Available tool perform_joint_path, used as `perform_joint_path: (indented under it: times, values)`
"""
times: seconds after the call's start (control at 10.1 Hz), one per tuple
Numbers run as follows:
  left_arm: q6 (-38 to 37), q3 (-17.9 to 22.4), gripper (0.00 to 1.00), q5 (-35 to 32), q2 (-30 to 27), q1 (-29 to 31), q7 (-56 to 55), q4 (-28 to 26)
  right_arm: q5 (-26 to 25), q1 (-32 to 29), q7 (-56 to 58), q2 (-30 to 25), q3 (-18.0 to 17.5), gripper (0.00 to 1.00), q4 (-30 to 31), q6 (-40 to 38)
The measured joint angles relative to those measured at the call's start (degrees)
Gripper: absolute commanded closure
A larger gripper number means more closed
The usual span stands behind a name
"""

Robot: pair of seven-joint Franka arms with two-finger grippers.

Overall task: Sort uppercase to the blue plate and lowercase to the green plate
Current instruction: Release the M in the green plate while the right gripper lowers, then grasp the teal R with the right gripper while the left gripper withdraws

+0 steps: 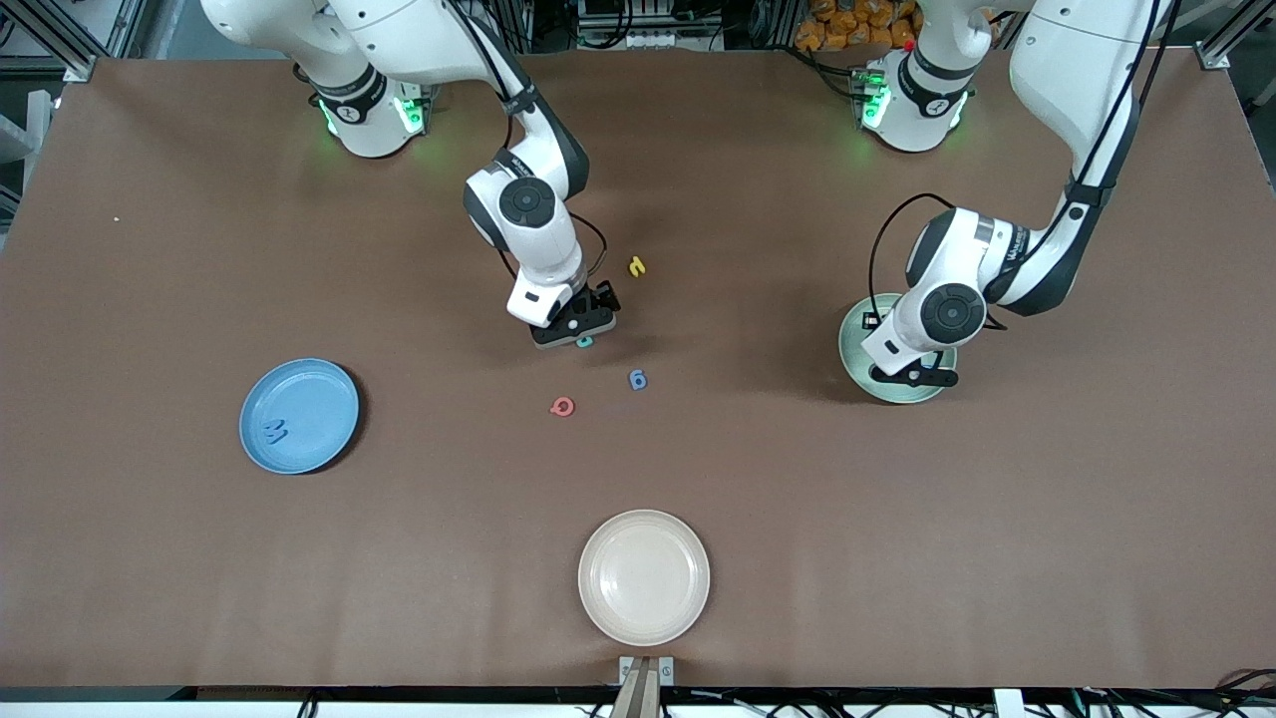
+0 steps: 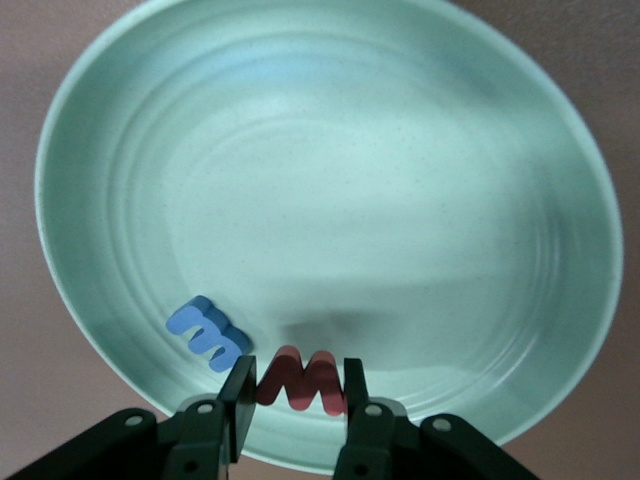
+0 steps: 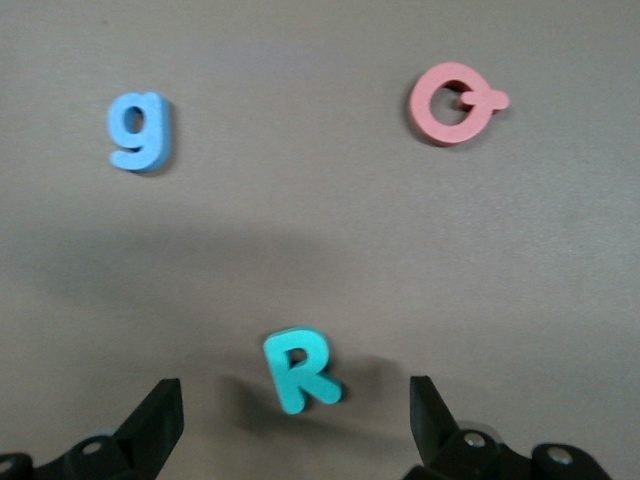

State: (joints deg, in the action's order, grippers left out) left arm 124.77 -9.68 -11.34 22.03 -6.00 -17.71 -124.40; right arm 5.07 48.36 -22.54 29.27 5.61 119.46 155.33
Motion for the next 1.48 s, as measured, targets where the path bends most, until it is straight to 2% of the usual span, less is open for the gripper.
perform_joint_path:
  times: [0.2,0.39,0.59,0.89,0.99,1.28,1.48]
  values:
    - [0.0,0.0,0.27,0.0,-1.2,0.0,0.0,0.0,-0.3,-0.1,0.0,0.1,0.3,0.0,0.0,0.0]
    - [0.0,-0.1,0.26,0.0,-2.4,0.0,0.0,0.0,-1.2,0.2,0.0,0.3,0.2,0.0,0.0,0.0]
    - [0.0,-0.2,0.18,0.0,-3.5,0.0,0.0,0.1,-3.8,0.4,0.0,1.0,0.1,0.0,-0.6,0.0]
    - [-1.4,-0.3,0.18,0.8,-5.5,0.3,-0.1,2.0,-4.6,0.7,0.0,2.3,0.1,0.0,-2.0,0.0]
    - [-3.7,-0.4,0.18,2.5,-5.9,0.8,-0.1,4.2,-4.6,0.9,0.0,3.0,0.1,0.0,-2.6,0.0]
    - [-13.5,-0.5,0.18,8.9,-7.0,2.0,0.0,15.2,-4.6,1.1,0.0,4.4,0.1,0.0,-3.8,0.0]
    - [-16.3,-0.4,0.18,10.8,-7.6,3.4,0.0,20.7,-4.6,1.2,0.0,4.4,0.1,0.0,-3.9,-0.4]
